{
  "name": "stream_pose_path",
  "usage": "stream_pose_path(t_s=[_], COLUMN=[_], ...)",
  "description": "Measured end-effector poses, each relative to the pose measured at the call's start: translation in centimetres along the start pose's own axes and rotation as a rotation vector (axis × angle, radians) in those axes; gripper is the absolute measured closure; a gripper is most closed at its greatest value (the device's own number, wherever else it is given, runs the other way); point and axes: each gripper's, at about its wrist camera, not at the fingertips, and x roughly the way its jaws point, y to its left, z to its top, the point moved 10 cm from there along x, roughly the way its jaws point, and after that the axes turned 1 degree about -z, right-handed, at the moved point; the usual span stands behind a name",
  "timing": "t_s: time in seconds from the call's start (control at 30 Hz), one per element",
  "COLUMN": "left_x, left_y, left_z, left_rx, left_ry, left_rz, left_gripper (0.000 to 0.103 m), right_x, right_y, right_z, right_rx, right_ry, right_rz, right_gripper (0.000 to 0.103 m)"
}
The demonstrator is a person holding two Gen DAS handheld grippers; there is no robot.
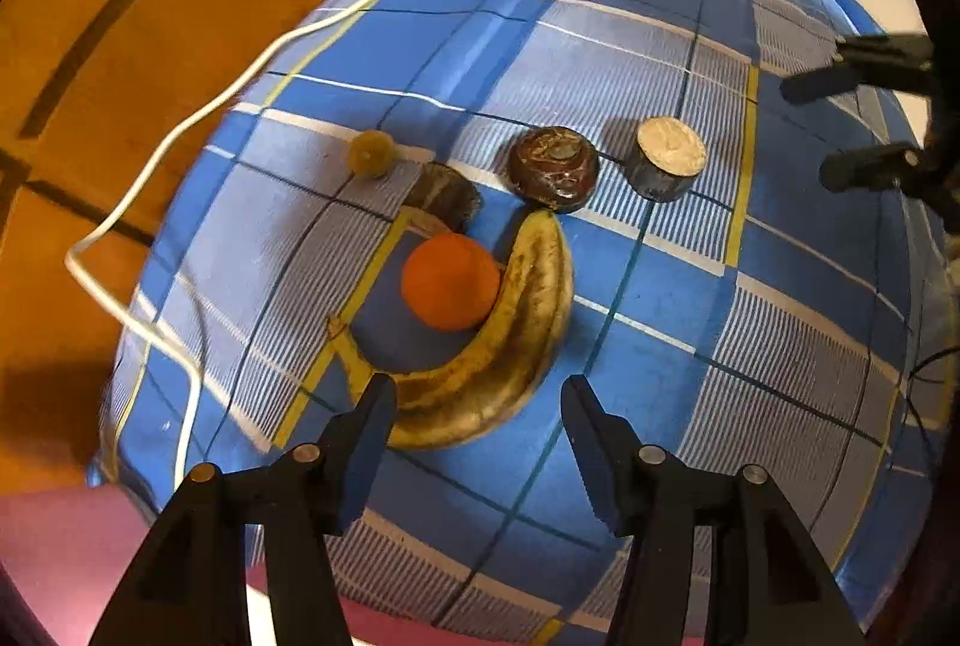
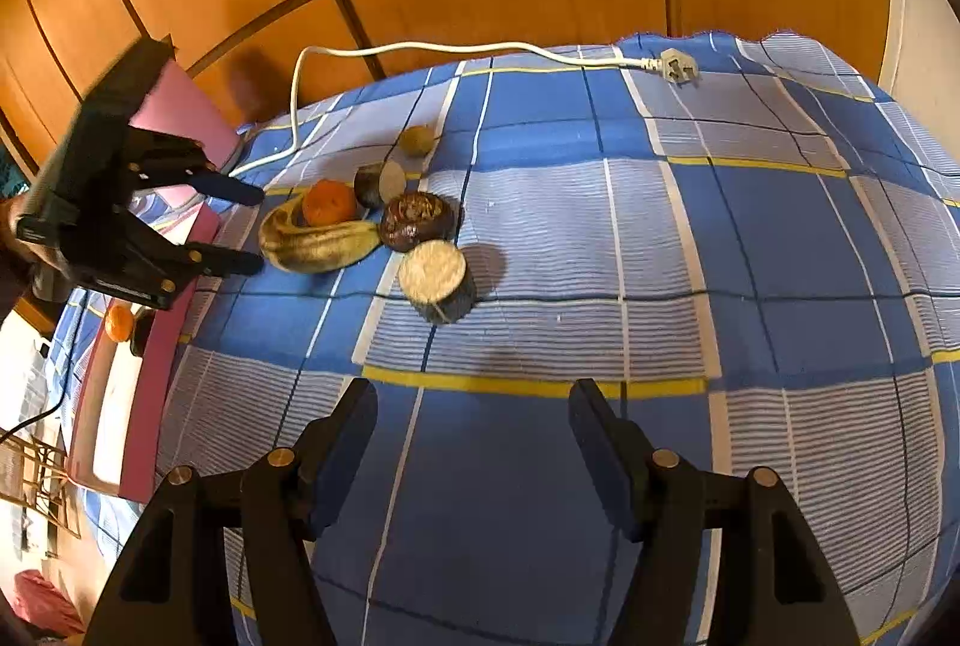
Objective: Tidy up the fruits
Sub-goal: 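Close the left tool on the banana while the right tool grasps the beige round cake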
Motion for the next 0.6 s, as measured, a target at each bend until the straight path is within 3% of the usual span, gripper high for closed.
stream_pose_path(t_s=[0.23,0.4,0.5,0.6], left_x=[1.7,3.3,3.5,3.0], left_y=[-0.7,-1.2,-1.1,-0.8], left_z=[0.4,0.9,1.3,1.1], left_rx=[0.126,0.280,0.229,0.156], left_ry=[0.060,0.137,0.155,0.093], left_rz=[-0.048,-0.049,-0.092,-0.095], left_gripper=[0.046,0.050,0.054,0.058], right_x=[0.6,1.0,1.1,1.2], right_y=[-0.5,-0.7,-0.9,-1.1], right_z=[0.5,0.7,1.0,1.4], right_rx=[0.011,0.016,0.020,0.036], right_ry=[0.009,0.018,0.019,0.021], right_rz=[-0.010,-0.015,-0.018,-0.006], right_gripper=[0.036,0.036,0.036,0.036])
